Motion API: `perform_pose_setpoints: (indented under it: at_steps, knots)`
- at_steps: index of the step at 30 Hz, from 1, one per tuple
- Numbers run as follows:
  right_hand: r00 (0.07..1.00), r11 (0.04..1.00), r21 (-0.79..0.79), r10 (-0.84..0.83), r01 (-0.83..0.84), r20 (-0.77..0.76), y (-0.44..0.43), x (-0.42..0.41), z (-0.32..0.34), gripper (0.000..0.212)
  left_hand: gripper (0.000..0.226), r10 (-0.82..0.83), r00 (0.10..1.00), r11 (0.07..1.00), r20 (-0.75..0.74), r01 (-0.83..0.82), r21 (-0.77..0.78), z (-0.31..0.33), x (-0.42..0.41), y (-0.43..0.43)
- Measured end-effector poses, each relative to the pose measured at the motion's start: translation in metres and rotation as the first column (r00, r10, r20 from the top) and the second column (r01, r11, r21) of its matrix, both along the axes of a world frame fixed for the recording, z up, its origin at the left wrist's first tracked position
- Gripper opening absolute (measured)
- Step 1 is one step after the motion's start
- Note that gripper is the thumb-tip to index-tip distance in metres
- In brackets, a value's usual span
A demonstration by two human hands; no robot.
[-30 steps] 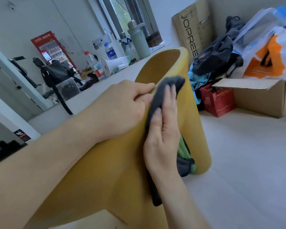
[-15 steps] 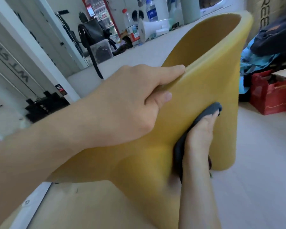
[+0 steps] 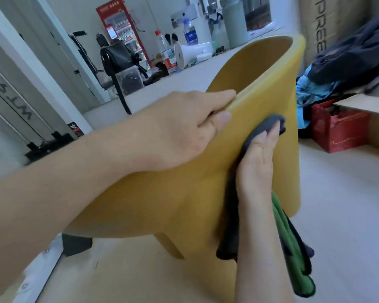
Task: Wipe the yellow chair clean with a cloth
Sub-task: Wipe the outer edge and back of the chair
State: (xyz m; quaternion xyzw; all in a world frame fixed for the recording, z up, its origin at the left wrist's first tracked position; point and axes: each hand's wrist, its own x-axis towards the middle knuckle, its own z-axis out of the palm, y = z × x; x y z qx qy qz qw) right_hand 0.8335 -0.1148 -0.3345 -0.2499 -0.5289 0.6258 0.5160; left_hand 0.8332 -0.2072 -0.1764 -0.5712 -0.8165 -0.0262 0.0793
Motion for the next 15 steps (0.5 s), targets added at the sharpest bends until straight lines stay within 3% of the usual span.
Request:
perform_pose_setpoints:
  at_steps: [2, 4, 7, 9, 11, 13, 15]
  knots:
    - [0.998, 0.994, -0.103, 0.048, -0.045, 0.026, -0.003, 0.006, -0.001, 0.053, 0.048, 0.029, 0.999, 0.999, 0.016, -0.029, -0.013, -0.001, 0.001, -0.021]
    - [0.997, 0.995, 0.088, -0.046, 0.052, -0.069, -0.033, 0.015, 0.015, 0.054, 0.043, -0.003, 0.987, 1.0, 0.158, 0.002, 0.003, 0.003, -0.004, -0.028]
    - [0.969, 0.869, 0.437, -0.164, 0.23, -0.183, -0.076, 0.02, 0.045, 0.051, 0.041, -0.074, 0.963, 0.997, 0.259, 0.073, 0.013, 0.012, -0.014, -0.023]
    - [0.954, 0.812, 0.503, -0.235, 0.297, -0.184, -0.069, 0.018, 0.054, 0.052, 0.042, -0.085, 0.954, 0.996, 0.286, 0.082, 0.023, 0.011, -0.02, -0.027]
    - [0.937, 0.841, 0.42, -0.273, 0.342, -0.216, -0.04, 0.014, 0.059, 0.053, 0.035, -0.121, 0.938, 0.992, 0.323, 0.108, 0.058, 0.007, -0.025, -0.036]
    - [0.96, 0.945, 0.204, -0.221, 0.255, -0.174, 0.006, -0.001, 0.058, 0.059, 0.037, -0.116, 0.946, 0.993, 0.301, 0.101, 0.063, 0.004, -0.025, -0.044]
    - [0.982, 0.991, -0.025, -0.133, 0.131, -0.131, 0.039, -0.008, 0.056, 0.076, 0.036, -0.138, 0.968, 0.99, 0.209, 0.128, 0.063, 0.002, -0.027, -0.045]
